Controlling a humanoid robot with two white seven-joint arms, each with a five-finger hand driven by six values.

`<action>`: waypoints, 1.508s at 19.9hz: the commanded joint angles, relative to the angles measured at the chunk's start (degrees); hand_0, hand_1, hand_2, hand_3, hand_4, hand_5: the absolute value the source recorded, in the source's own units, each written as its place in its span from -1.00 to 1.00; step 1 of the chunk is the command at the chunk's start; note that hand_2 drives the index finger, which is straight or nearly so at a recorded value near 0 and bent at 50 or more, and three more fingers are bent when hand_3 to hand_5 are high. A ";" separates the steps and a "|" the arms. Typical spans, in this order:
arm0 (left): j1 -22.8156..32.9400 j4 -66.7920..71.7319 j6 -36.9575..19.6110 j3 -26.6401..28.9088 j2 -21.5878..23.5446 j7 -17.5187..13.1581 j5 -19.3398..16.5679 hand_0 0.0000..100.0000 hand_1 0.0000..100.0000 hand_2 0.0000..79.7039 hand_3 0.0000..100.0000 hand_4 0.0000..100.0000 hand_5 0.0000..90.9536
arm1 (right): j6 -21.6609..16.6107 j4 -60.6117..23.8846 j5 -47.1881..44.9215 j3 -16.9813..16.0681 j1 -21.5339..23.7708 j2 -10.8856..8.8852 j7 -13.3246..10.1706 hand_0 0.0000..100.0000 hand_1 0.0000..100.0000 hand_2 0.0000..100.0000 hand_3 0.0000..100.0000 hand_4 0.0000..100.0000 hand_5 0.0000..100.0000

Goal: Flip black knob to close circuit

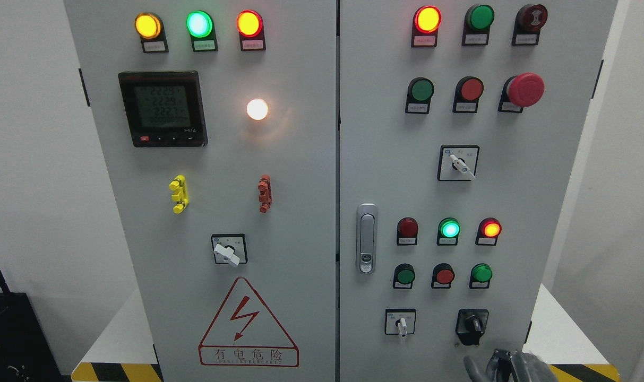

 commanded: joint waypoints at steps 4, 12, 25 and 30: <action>-0.05 -0.04 0.05 0.00 0.00 -0.03 0.01 -0.76 0.11 -1.00 -1.00 -1.00 -1.00 | -2.87 -13.26 -47.69 -12.15 16.31 1.45 13.97 -1.00 -0.99 -1.00 -0.93 -1.00 -1.00; 0.04 -0.04 0.05 0.00 0.00 -0.03 0.01 -0.76 0.11 -1.00 -1.00 -1.00 -1.00 | -3.40 -14.85 -56.69 -13.91 20.55 1.45 19.43 -1.00 -1.00 -1.00 -1.00 -1.00 -1.00; -0.05 0.04 0.05 0.00 0.00 -0.03 0.01 -0.76 0.11 -1.00 -1.00 -1.00 -1.00 | -3.40 -15.47 -56.69 -12.68 22.92 1.54 19.52 -1.00 -0.99 -1.00 -1.00 -1.00 -1.00; -0.05 0.04 0.05 0.00 0.00 -0.03 0.01 -0.76 0.11 -1.00 -1.00 -1.00 -1.00 | -3.40 -15.64 -56.60 -12.32 22.92 1.63 19.52 -1.00 -0.99 -1.00 -1.00 -1.00 -1.00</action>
